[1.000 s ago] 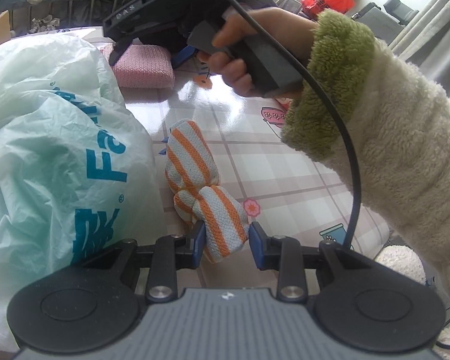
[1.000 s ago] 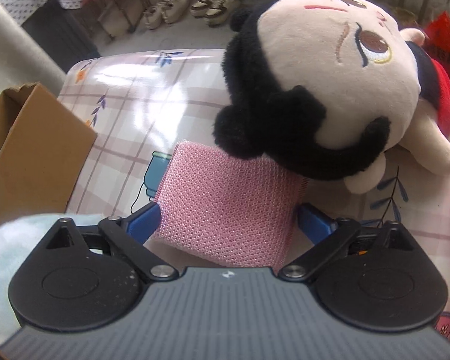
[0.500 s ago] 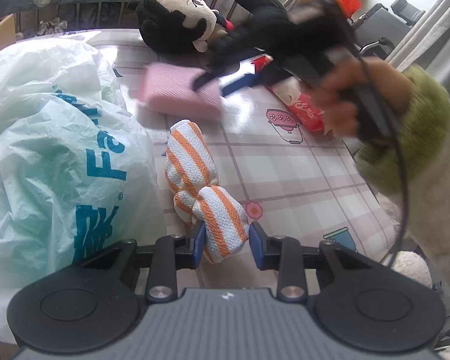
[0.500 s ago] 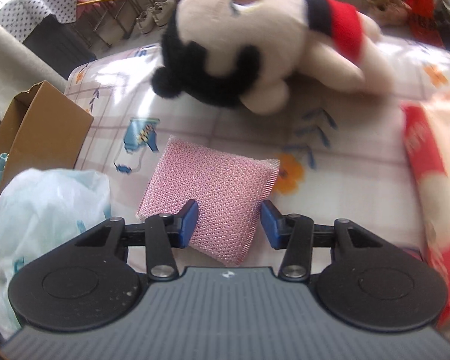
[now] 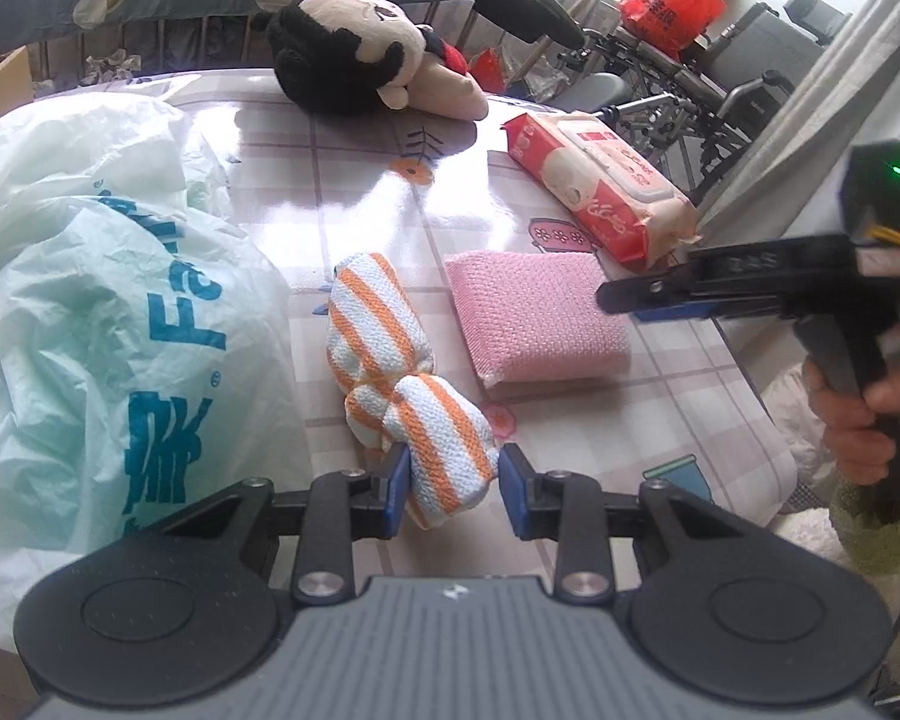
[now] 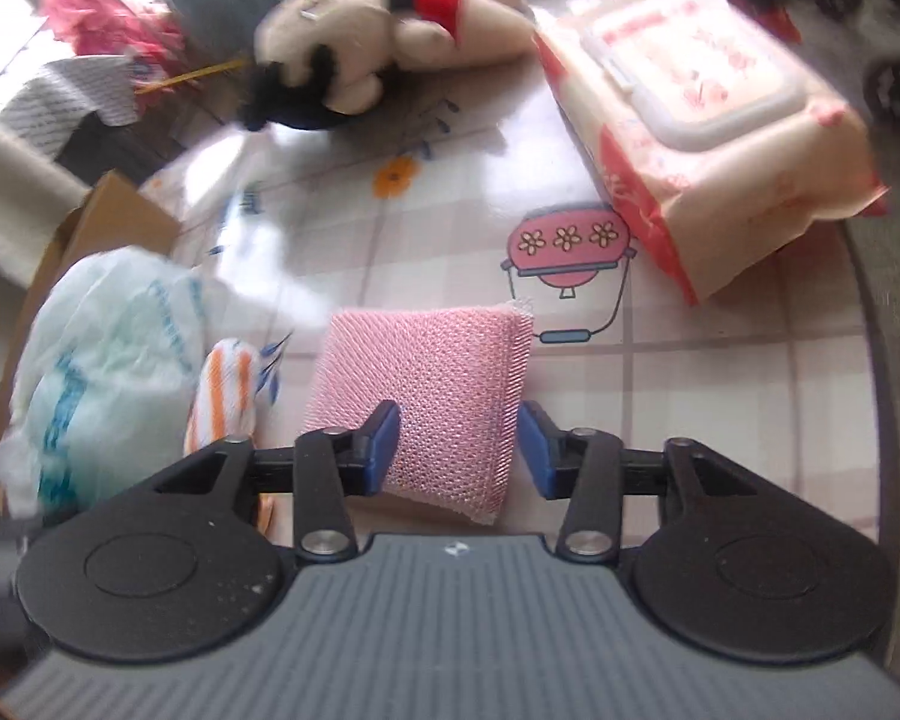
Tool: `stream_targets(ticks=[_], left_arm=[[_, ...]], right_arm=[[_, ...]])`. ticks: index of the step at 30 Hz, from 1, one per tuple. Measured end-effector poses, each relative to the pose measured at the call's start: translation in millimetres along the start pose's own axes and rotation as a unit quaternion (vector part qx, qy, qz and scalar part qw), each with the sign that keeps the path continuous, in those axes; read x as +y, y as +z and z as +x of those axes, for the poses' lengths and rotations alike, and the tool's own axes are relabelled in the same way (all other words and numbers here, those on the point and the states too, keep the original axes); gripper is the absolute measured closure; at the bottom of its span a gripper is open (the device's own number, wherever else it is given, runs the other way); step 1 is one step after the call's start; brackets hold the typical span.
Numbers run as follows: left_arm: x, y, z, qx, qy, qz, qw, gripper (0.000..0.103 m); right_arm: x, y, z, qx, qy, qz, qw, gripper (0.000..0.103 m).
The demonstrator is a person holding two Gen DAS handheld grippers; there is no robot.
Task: Organize soft objects
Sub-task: 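Grasp the pink mesh sponge with the right gripper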
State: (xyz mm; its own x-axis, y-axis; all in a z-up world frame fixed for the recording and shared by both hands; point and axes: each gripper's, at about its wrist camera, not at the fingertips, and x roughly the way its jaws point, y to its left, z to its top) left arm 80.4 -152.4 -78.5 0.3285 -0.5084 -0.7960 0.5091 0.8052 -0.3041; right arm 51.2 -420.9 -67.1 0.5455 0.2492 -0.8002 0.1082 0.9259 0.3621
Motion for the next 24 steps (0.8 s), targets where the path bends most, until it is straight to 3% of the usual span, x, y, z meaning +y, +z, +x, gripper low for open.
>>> stream_targets(ticks=[2, 5, 8, 13, 18, 24], left_arm=[[-3, 0, -1, 0.005, -0.002, 0.003, 1.0000, 0.070], [-6, -1, -1, 0.014, -0.005, 0.005, 0.9999, 0.069], [-8, -2, -4, 0.011, -0.002, 0.004, 0.9999, 0.066], [-7, 0, -12, 0.003, 0.000, -0.011, 0.9999, 0.054], [-10, -2, -19, -0.008, 0.013, 0.000, 0.9999, 0.046], [-14, -6, -20, -0.011, 0.023, 0.017, 0.9995, 0.042]], right_arm=[[9, -4, -10, -0.025, -0.016, -0.046, 0.998, 0.023], [20, 6, -10, -0.038, -0.014, -0.083, 0.996, 0.018], [31, 21, 6, -0.036, 0.017, -0.091, 0.995, 0.016], [32, 41, 49, -0.012, 0.031, -0.081, 0.996, 0.016], [17, 35, 67, 0.019, 0.045, -0.034, 0.998, 0.016], [9, 11, 51, 0.032, 0.051, -0.011, 0.998, 0.016]])
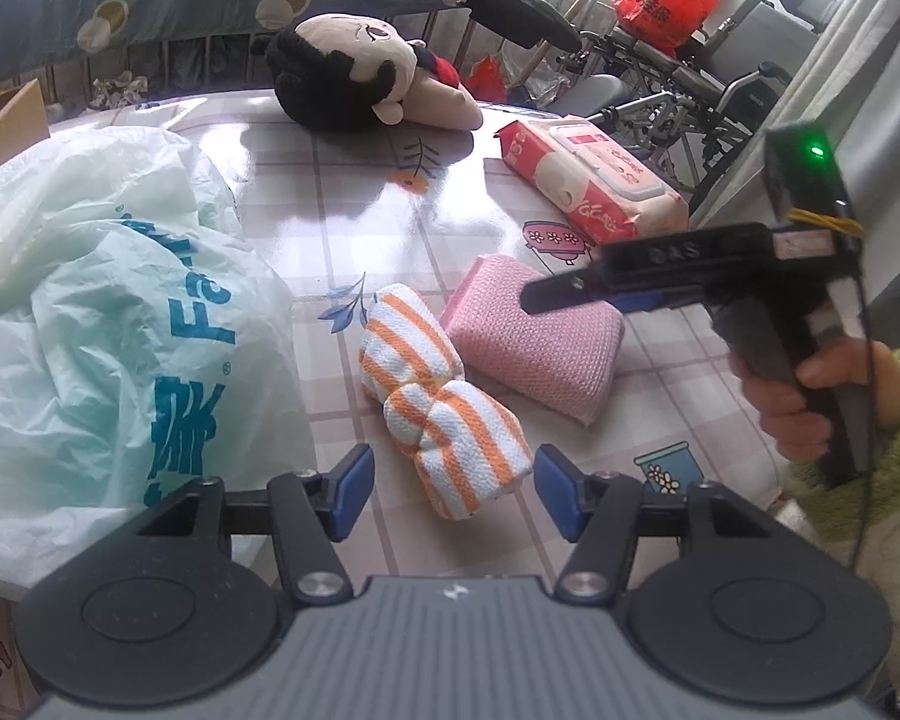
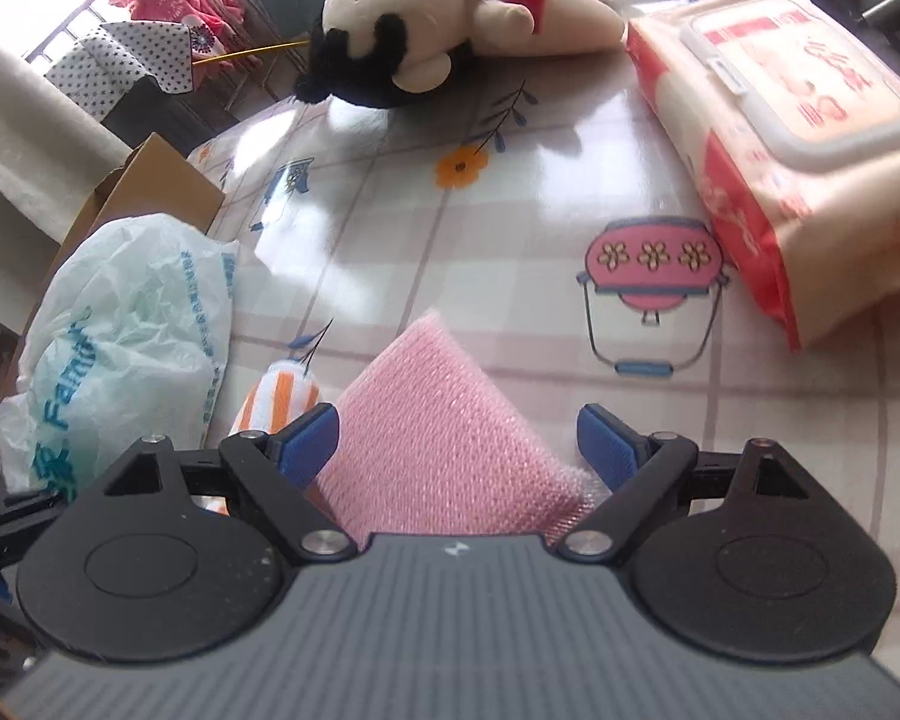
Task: Organize soft objects
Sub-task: 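Grasp the pink mesh sponge with the right gripper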
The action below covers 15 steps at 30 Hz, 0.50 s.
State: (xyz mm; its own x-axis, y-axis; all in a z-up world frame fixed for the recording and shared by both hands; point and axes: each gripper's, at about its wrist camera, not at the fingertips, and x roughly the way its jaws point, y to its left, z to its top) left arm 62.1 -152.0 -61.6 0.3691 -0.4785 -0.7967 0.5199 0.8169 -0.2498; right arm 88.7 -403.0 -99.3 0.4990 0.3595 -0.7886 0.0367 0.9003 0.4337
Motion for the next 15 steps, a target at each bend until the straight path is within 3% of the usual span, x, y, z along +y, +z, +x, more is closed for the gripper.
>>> stream_targets(ticks=[8, 11, 15], left_arm=[[-8, -2, -9, -0.024, 0.015, 0.041, 0.9987, 0.035], [-5, -4, -10, -0.030, 0.018, 0.043, 0.9985, 0.035], [0, -4, -9, -0.027, 0.015, 0.032, 0.9990, 0.035]], right_arm=[[8, -22, -31, -0.026, -0.003, -0.024, 0.999, 0.015], [20, -20, -23, -0.019, -0.017, -0.061, 0.998, 0.003], [36, -19, 2, -0.006, -0.049, -0.105, 0.993, 0.002]])
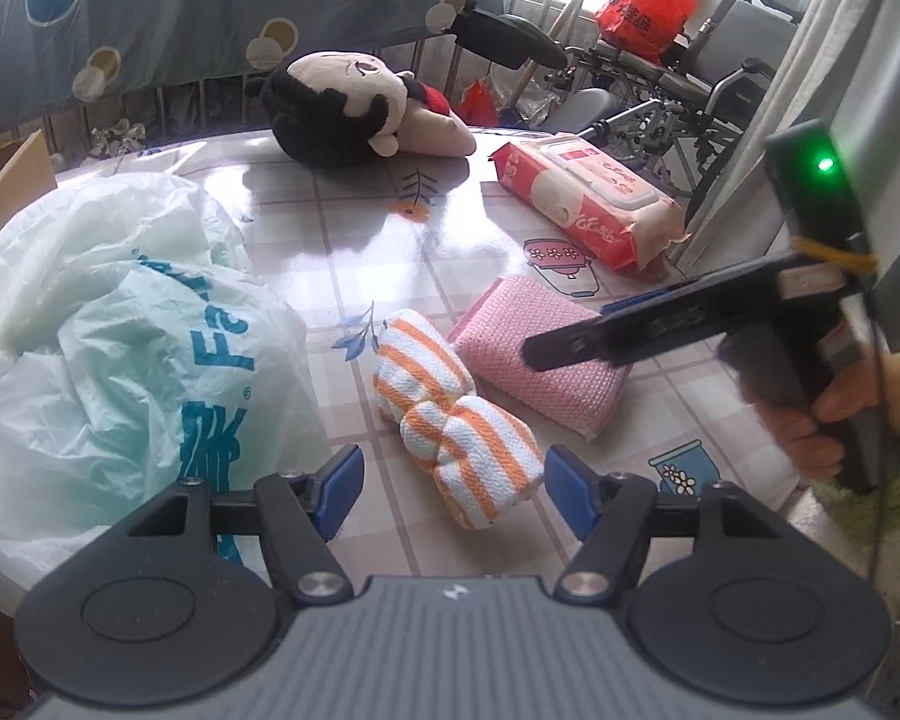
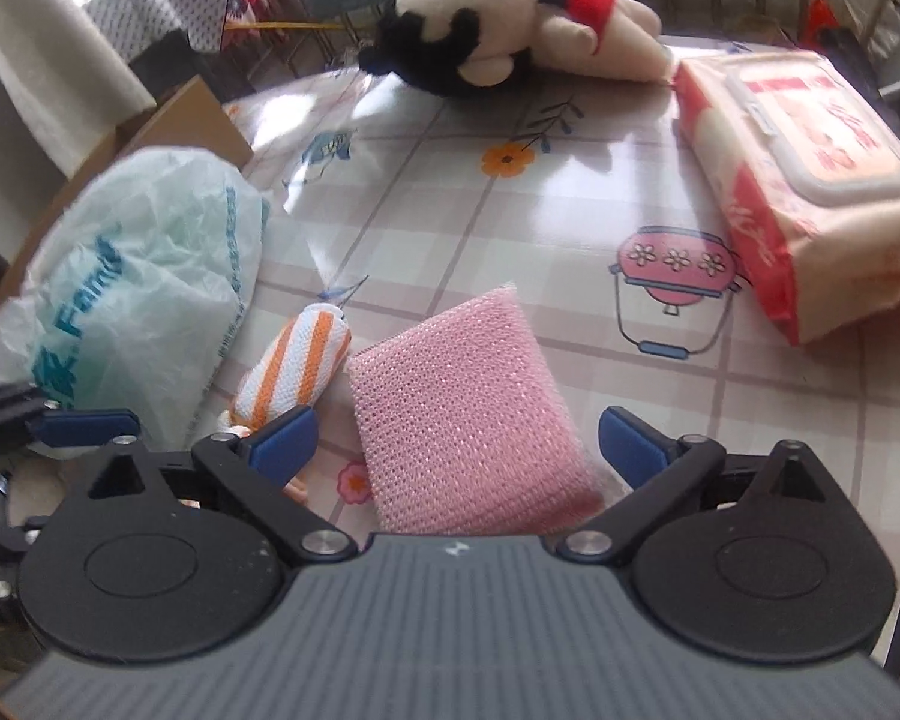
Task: Organize soft objects
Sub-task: 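Grasp the pink mesh sponge with the right gripper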
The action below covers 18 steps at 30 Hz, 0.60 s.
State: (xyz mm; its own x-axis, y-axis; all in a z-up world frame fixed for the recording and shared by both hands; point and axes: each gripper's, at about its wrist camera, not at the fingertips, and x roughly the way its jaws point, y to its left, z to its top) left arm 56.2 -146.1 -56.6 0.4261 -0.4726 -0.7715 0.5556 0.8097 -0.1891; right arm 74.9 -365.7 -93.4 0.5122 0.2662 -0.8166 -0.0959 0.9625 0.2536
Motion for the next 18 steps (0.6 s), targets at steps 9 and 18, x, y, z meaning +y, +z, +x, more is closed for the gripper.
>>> stream_targets(ticks=[9, 18], left_arm=[[-5, 12, 15, 0.015, -0.002, -0.020, 0.9997, 0.026], [-17, 21, 57, 0.045, 0.053, -0.021, 0.9974, 0.023]], right_arm=[[1, -22, 3, -0.026, -0.051, -0.019, 0.998, 0.016], [-12, -47, -15, -0.070, -0.043, 0.008, 0.997, 0.017]])
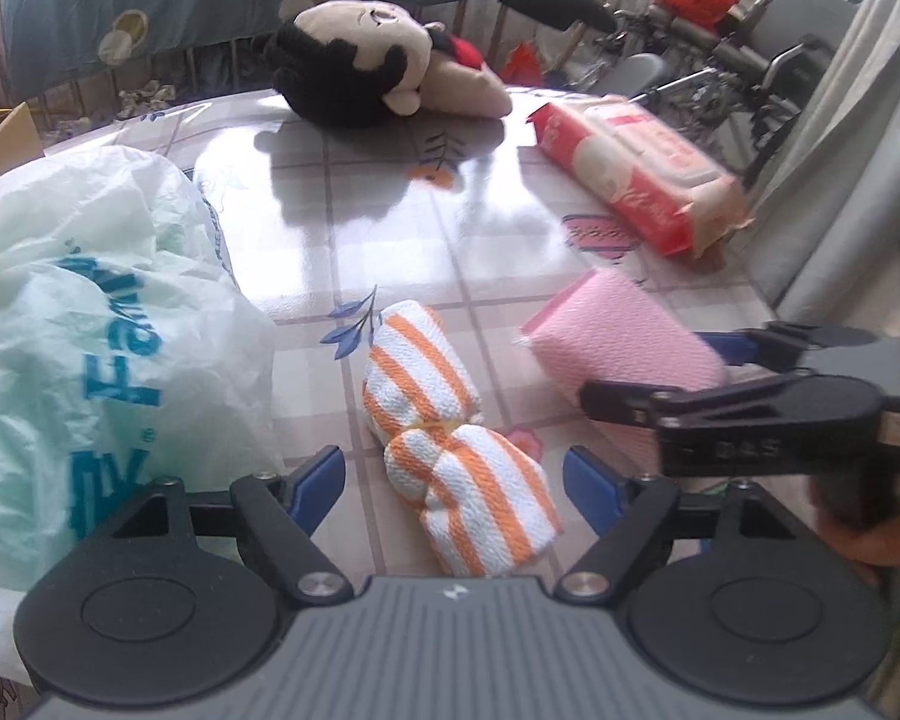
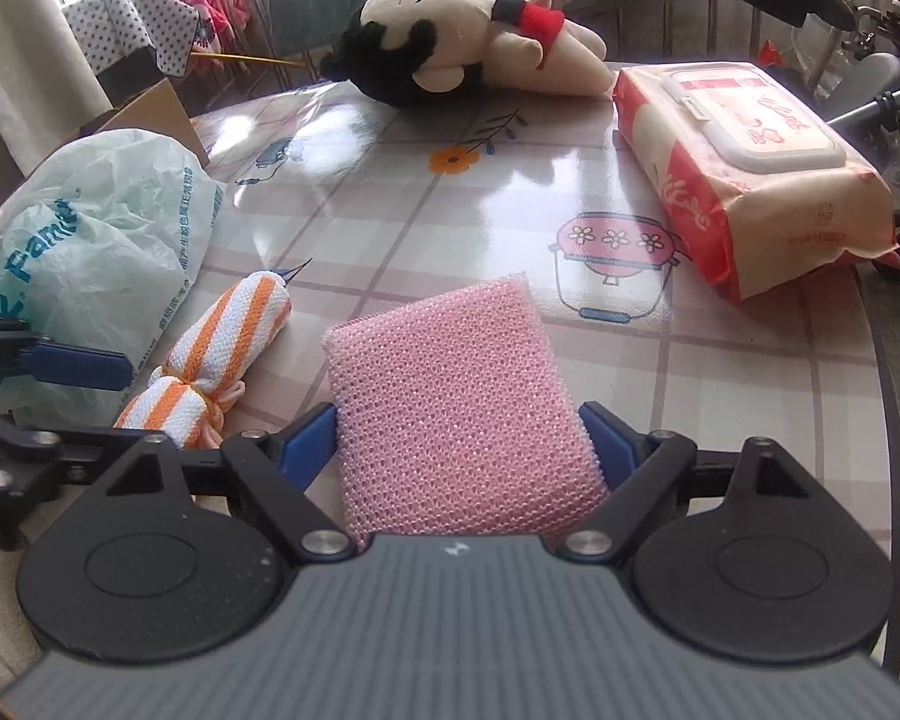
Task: Organize soft objects
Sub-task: 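Grasp the pink mesh sponge with the right gripper, then carry towel roll and pink sponge over the cardboard box with both grippers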
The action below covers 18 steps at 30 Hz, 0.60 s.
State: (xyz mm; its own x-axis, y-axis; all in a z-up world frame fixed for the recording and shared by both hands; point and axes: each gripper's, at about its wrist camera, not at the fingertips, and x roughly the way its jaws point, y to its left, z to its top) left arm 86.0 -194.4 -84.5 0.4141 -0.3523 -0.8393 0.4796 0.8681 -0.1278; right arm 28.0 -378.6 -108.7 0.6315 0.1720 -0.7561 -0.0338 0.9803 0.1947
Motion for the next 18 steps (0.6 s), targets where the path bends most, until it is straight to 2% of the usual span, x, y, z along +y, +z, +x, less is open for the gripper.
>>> stream_targets(ticks=[3, 5, 8, 10, 18], left_arm=[[-3, -1, 14, 0.013, 0.014, -0.004, 0.9998, 0.029], [-3, -4, 21, 0.020, 0.010, -0.007, 0.9997, 0.030], [-5, -7, 21, 0.010, 0.023, -0.002, 0.9997, 0.038], [-5, -8, 19, 0.004, 0.030, 0.001, 0.9996, 0.047], [-2, -15, 12, 0.001, 0.030, -0.014, 0.9994, 0.052]], right_arm=[[-1, -2, -3, 0.000, 0.012, 0.005, 1.000, 0.018], [-3, -4, -6, 0.001, 0.022, 0.011, 1.000, 0.019], [-3, -6, -8, 0.001, 0.026, 0.010, 1.000, 0.019], [-2, -7, -8, 0.001, 0.027, 0.005, 1.000, 0.019], [-11, -11, -14, -0.003, 0.041, 0.021, 0.999, 0.020]])
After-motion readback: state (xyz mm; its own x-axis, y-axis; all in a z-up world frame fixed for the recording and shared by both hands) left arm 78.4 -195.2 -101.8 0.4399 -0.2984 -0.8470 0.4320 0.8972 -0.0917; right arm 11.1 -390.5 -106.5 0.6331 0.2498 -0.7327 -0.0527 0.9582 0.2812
